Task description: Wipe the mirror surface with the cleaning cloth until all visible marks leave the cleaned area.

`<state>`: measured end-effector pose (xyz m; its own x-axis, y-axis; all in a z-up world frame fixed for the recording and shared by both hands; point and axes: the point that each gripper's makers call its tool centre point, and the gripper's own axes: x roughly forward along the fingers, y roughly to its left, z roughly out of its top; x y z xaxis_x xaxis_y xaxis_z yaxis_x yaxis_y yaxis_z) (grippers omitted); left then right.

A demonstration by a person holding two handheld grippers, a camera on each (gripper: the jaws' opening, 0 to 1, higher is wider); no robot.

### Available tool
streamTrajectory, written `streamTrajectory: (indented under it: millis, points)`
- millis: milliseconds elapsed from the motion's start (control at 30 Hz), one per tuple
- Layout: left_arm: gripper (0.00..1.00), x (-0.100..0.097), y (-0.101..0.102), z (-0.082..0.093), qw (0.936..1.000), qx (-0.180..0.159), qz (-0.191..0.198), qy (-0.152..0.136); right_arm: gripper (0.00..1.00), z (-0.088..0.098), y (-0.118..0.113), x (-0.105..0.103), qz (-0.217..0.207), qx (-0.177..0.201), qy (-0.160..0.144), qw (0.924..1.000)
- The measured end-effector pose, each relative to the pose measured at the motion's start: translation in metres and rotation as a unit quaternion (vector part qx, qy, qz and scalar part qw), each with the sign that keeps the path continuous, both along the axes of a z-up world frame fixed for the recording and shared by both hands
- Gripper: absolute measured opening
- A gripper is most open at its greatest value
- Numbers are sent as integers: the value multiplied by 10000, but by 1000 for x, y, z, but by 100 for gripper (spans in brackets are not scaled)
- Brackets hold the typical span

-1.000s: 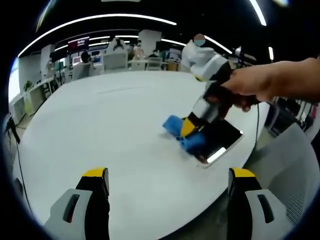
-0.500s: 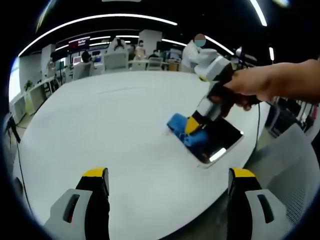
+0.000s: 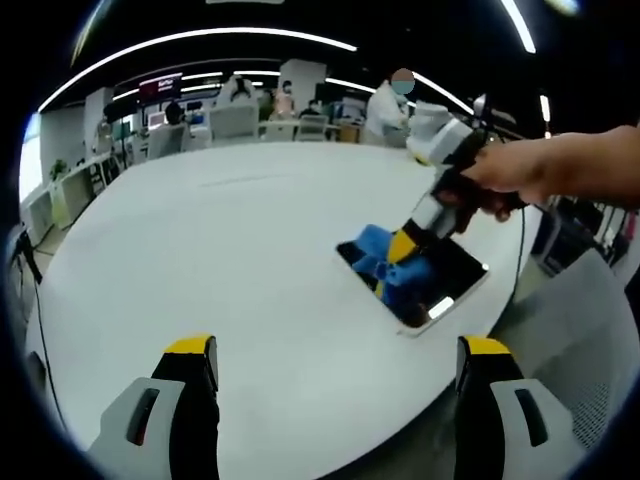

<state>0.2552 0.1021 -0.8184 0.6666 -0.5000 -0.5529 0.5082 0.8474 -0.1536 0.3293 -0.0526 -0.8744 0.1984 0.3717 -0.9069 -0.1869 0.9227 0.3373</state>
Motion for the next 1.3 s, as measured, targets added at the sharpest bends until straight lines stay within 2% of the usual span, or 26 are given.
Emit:
streamTrajectory:
  millis: [367, 500, 1300]
  points:
    - [99, 2, 0, 2, 10000, 1, -2, -56, 7, 1, -32, -1, -139, 40, 23, 9999]
    - [99, 4, 5, 1, 9999, -19, 158, -30, 7, 0, -40, 0, -130, 4, 32, 9999]
    - [99, 0, 1, -1, 10000, 58, 5, 27, 7, 0, -107, -4, -349, -129, 0, 9993]
